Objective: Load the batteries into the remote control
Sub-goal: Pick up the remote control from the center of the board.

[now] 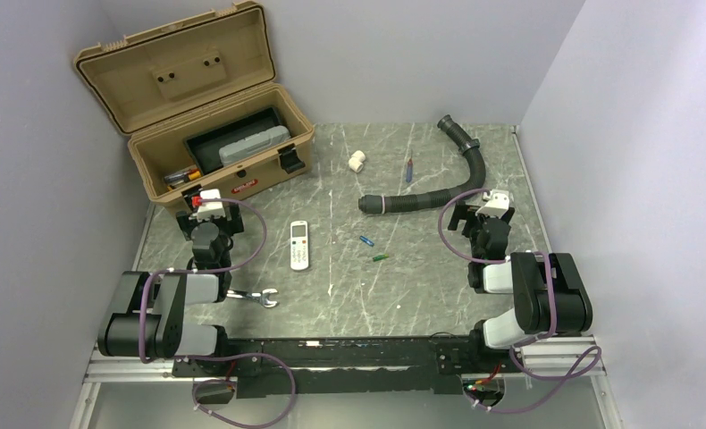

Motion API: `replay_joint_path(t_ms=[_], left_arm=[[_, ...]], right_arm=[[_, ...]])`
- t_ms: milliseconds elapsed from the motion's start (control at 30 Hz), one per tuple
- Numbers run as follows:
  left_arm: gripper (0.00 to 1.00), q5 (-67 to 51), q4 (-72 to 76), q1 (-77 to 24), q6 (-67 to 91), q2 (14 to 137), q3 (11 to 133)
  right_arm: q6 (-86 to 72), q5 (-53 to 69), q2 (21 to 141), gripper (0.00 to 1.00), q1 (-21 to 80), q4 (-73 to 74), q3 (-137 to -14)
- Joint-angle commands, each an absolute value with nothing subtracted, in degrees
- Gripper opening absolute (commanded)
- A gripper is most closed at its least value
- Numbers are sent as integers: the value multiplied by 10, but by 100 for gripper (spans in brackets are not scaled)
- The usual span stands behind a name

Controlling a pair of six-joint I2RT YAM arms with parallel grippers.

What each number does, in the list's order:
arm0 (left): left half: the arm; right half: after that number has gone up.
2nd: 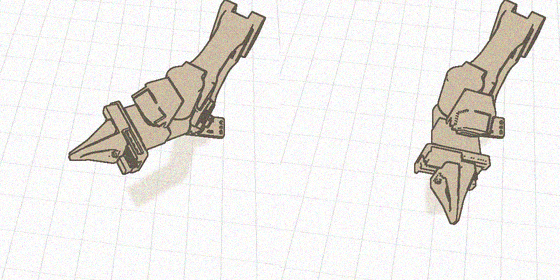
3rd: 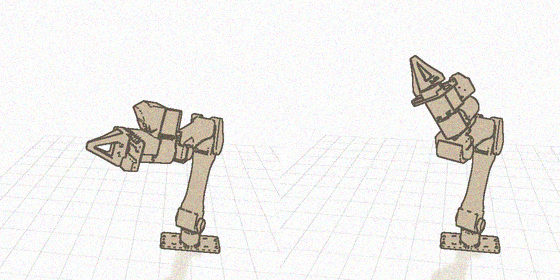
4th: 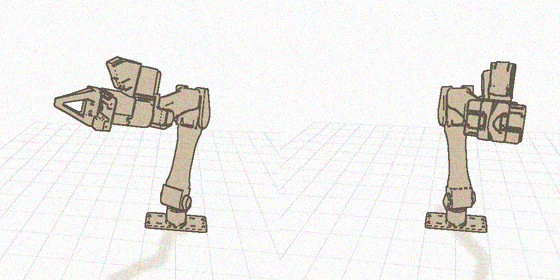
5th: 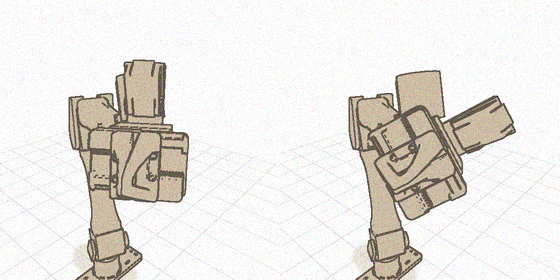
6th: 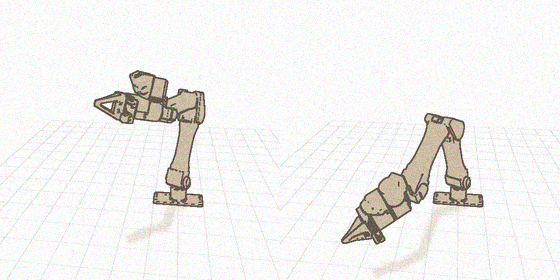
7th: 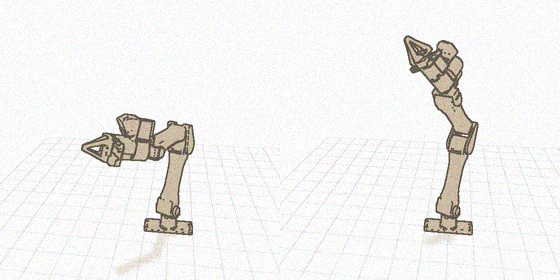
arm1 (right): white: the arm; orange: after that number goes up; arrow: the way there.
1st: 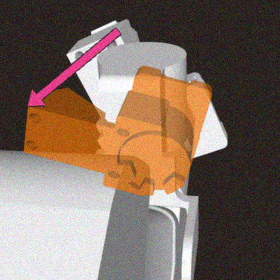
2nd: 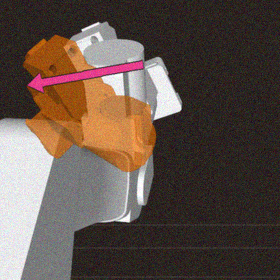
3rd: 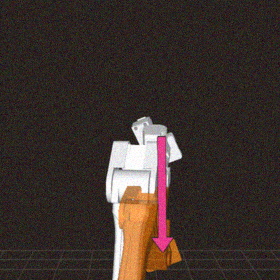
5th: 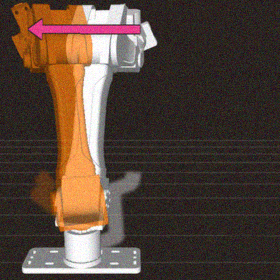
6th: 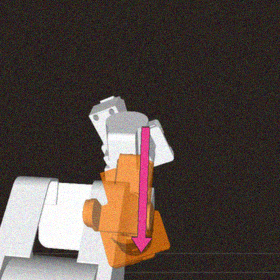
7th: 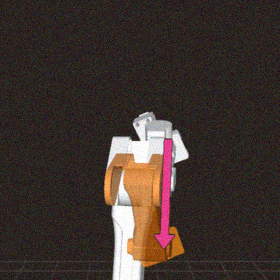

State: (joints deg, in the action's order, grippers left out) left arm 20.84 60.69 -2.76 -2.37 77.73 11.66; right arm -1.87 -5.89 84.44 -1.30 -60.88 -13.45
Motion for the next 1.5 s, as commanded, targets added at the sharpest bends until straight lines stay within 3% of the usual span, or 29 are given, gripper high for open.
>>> replay_joint_path(t_ms=[0, 633, 767, 1200, 1333, 1467], left_arm=[[99, 202, 642, -25, -26, 778, 117], [99, 196, 654, -26, -33, 772, 110], [99, 197, 611, -36, -42, 731, 116], [99, 228, 187, -65, 127, 506, 203], [99, 236, 61, -77, 198, 456, 236], [99, 188, -103, -77, 246, 443, 303]], right_arm=[[-16, -58, 849, 100, -13, -628, -149], [-14, -58, 845, 100, -13, -632, -146], [-4, -40, 796, 100, -12, -531, -178], [-91, -45, 570, 100, 34, -264, -225], [-226, -96, 555, 100, 35, -141, -275], [-254, -58, 599, 100, 34, -10, -352]])
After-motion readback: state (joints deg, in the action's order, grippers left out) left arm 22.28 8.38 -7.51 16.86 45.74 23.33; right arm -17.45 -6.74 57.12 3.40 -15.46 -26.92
